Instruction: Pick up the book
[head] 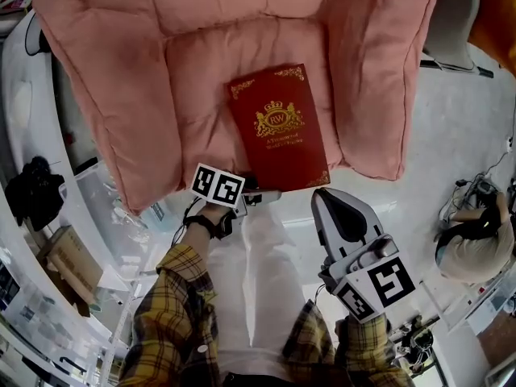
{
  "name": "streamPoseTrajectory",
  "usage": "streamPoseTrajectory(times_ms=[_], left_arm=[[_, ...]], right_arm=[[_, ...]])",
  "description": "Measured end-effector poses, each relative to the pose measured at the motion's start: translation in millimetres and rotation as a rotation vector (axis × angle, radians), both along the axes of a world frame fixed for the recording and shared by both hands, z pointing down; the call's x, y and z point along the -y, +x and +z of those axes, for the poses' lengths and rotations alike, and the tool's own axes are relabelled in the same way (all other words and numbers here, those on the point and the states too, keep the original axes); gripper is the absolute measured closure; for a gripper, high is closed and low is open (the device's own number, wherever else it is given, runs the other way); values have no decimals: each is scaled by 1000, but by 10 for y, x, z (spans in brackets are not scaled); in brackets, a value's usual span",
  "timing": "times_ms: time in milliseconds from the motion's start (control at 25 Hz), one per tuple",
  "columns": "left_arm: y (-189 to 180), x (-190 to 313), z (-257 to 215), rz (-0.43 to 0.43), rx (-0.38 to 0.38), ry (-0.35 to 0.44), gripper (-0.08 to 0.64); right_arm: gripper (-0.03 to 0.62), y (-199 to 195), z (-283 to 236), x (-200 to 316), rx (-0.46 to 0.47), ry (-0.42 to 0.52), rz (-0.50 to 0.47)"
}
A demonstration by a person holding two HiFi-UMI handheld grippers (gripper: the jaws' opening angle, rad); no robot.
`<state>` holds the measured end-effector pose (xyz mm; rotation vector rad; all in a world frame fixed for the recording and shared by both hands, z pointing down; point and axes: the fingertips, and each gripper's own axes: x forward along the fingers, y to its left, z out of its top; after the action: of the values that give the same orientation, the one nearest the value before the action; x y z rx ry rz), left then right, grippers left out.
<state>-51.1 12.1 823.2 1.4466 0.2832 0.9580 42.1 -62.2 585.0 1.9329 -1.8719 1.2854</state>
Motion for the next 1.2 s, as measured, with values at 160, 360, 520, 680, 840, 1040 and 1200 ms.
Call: streamPoseTrajectory(times_ms=[160,360,520,680,840,1040,1200], left_arm=[[63,6,7,-33,-55,-54,195],[302,144,-87,-191,-116,-170,195],[357,87,-142,-147,-133,-155,199],[316,97,-184,-169,-138,-138,232],[344,129,-224,-198,-146,-138,241],[365,176,-328,-247,-159,-148,253],[335,233,-443,-291,-168,-131,267]], right_arm=[[578,6,72,-25,19,-13,-6],[578,30,144,-57,34,-20,-13],[578,3,165,-72,39,-17,-17],[578,-37,124,-64,46,-9,-18],[578,7,112,-55,50,-6,-9],[578,23,66,-73,45,-1,-10],[578,-5,-44,-52,35,16,-19]])
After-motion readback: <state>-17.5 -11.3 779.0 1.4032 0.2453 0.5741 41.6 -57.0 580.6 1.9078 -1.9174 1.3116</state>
